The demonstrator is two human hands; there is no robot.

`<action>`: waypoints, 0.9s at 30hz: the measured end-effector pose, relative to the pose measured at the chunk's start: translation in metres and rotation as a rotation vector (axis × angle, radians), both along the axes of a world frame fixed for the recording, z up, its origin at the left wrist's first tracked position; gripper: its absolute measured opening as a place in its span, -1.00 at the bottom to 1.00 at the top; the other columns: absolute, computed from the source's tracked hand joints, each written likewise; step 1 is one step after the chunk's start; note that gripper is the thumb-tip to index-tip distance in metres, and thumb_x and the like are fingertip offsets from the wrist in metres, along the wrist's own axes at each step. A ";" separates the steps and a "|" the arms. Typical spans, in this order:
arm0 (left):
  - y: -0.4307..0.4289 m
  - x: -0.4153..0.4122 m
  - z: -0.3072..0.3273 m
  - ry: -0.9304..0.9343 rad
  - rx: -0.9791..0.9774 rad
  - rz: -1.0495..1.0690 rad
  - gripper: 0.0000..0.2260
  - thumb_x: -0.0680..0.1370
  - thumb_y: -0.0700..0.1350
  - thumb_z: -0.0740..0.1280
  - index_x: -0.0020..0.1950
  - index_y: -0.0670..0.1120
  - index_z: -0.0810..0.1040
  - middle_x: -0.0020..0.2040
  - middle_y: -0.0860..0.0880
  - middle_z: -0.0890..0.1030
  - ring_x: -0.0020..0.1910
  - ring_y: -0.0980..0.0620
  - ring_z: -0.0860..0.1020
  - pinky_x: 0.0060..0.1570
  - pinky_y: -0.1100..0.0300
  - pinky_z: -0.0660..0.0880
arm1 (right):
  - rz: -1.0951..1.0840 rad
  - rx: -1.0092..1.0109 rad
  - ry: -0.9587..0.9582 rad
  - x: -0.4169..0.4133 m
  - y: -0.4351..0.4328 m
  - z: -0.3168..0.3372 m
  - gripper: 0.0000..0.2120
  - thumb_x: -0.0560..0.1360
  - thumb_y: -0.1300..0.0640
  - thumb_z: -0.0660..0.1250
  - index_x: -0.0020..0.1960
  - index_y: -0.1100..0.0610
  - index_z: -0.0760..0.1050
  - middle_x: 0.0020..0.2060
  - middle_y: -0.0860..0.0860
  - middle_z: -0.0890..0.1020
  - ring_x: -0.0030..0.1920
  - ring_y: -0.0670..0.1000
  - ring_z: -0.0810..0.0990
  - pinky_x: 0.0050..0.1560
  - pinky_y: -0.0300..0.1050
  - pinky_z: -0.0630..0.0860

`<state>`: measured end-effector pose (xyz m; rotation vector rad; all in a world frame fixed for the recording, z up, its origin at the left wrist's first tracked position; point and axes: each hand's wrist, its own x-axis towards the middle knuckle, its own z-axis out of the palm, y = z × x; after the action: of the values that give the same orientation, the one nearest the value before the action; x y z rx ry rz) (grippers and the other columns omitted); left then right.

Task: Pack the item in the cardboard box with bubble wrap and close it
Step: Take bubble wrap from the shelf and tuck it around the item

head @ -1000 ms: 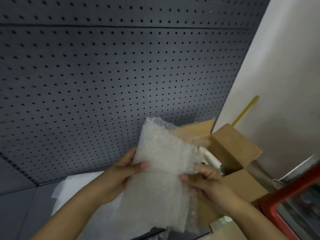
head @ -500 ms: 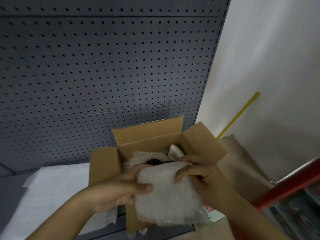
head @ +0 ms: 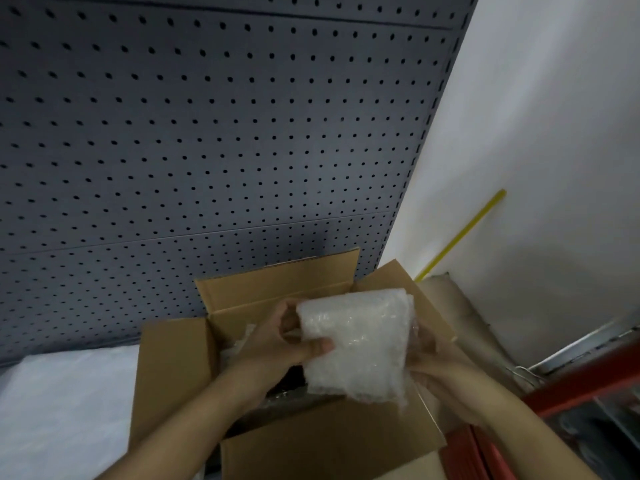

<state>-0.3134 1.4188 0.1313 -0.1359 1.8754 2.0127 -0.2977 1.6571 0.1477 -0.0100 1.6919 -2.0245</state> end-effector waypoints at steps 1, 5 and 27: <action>0.001 -0.002 -0.002 0.020 -0.039 0.007 -0.36 0.13 -0.05 0.60 0.17 0.05 0.48 0.14 0.01 0.60 0.15 -0.03 0.57 0.13 -0.09 0.57 | 0.012 -0.005 -0.007 -0.002 0.003 -0.006 -0.02 0.05 0.04 0.66 0.39 0.11 0.33 0.21 0.12 0.60 0.21 0.15 0.58 0.10 0.01 0.58; 0.007 -0.010 -0.014 0.052 -0.120 0.063 -0.47 0.22 -0.07 0.58 0.10 0.16 0.45 0.12 0.09 0.58 0.10 0.04 0.57 0.09 -0.06 0.59 | 0.080 -0.039 -0.049 -0.009 -0.002 -0.009 -0.09 0.07 0.03 0.65 0.34 0.03 0.35 0.22 0.08 0.59 0.23 0.12 0.56 0.14 0.07 0.56; 0.077 -0.038 -0.094 0.166 -0.757 -0.731 -0.65 0.55 0.15 0.22 0.27 0.04 0.46 0.25 0.01 0.55 0.23 0.04 0.51 0.29 0.03 0.43 | -0.013 0.853 0.430 -0.104 0.022 -0.042 -0.59 0.43 0.36 0.28 -0.23 -0.18 0.42 -0.31 -0.09 0.53 -0.21 -0.01 0.51 -0.16 -0.20 0.47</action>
<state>-0.3509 1.4958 0.0371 0.4635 2.2498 0.8133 -0.4013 1.6796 0.1061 -0.1518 2.7014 -1.2076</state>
